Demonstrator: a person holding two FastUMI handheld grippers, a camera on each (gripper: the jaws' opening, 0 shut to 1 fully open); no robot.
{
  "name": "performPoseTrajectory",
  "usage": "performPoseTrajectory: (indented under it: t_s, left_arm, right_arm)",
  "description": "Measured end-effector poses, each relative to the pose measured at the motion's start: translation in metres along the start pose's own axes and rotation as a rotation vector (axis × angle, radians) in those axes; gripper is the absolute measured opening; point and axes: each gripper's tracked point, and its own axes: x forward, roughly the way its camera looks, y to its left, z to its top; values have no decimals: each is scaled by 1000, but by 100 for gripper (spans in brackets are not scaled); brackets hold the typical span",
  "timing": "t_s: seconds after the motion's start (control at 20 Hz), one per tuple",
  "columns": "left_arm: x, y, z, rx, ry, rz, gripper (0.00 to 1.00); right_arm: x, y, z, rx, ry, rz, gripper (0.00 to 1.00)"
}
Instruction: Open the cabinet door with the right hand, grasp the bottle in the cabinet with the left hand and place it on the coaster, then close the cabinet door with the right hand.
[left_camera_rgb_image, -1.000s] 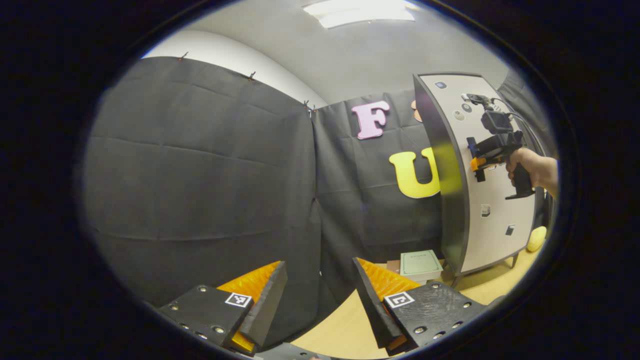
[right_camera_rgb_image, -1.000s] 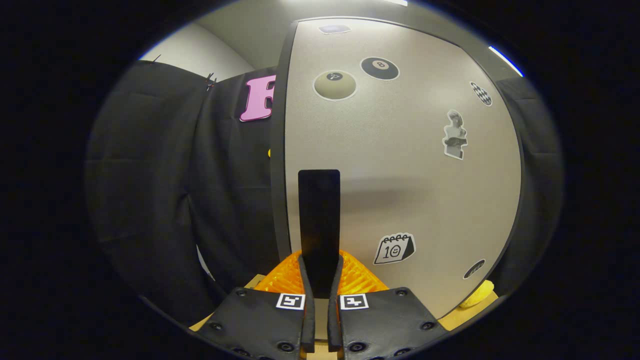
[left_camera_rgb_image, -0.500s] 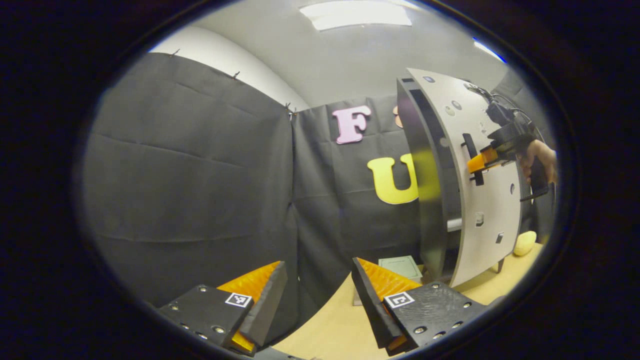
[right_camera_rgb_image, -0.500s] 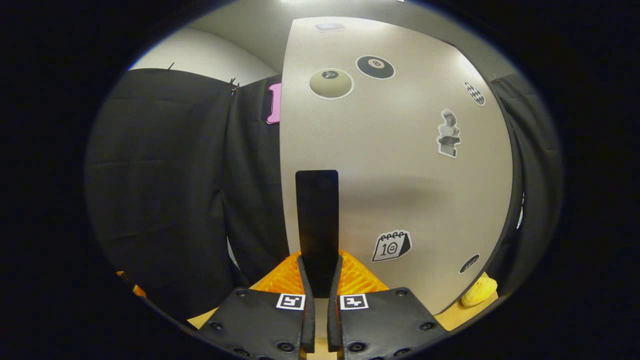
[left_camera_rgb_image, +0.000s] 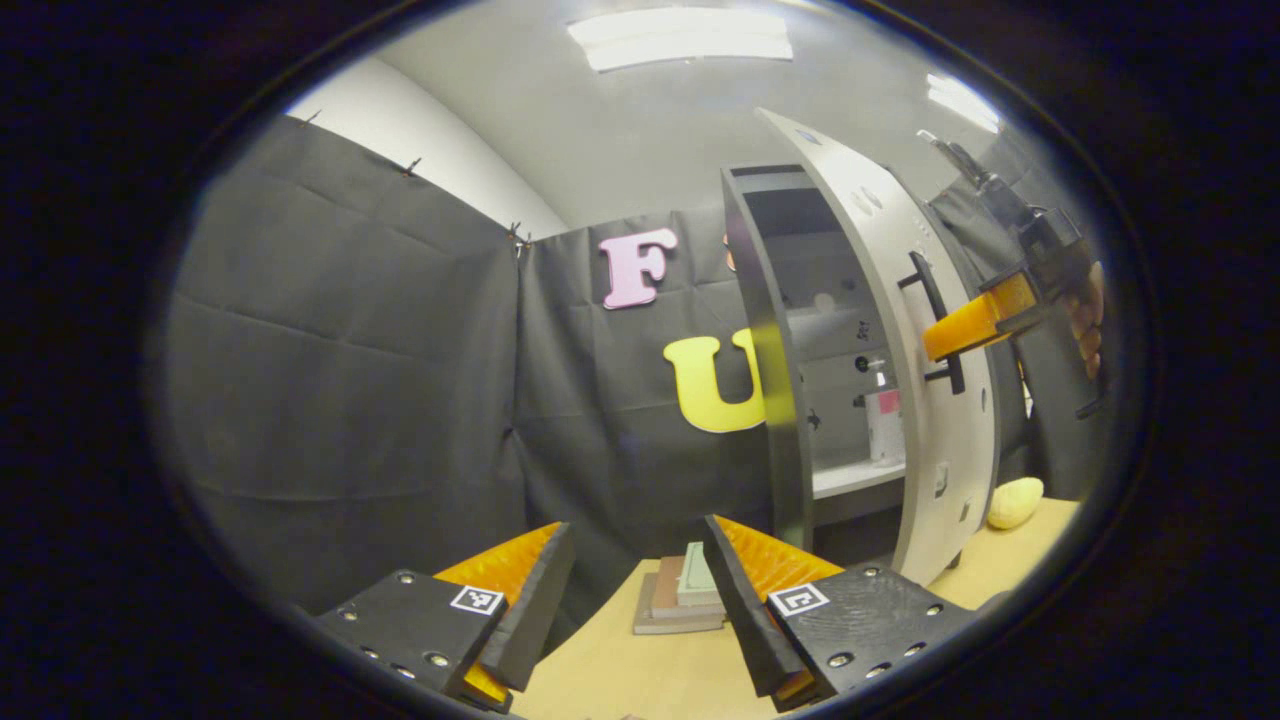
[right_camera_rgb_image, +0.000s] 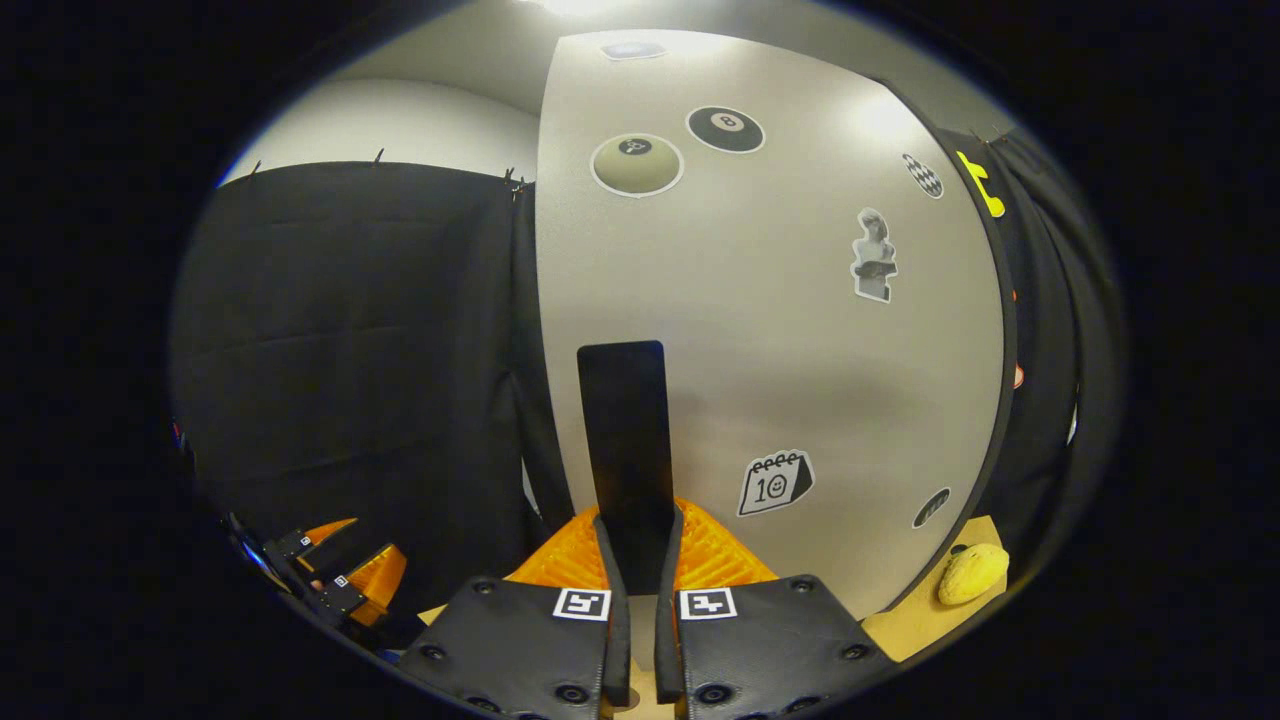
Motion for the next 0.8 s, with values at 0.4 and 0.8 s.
performPoseTrajectory:
  t_s: [0.4, 0.8]
  left_arm:
    - [-8, -68, 22, 24, -27, -50, 78]
    - [-15, -131, 38, 33, -49, -107, 78]
  right_arm:
    - [-17, -11, -4, 14, 12, 96, 11]
    - [-25, -22, -5, 19, 12, 136, 11]
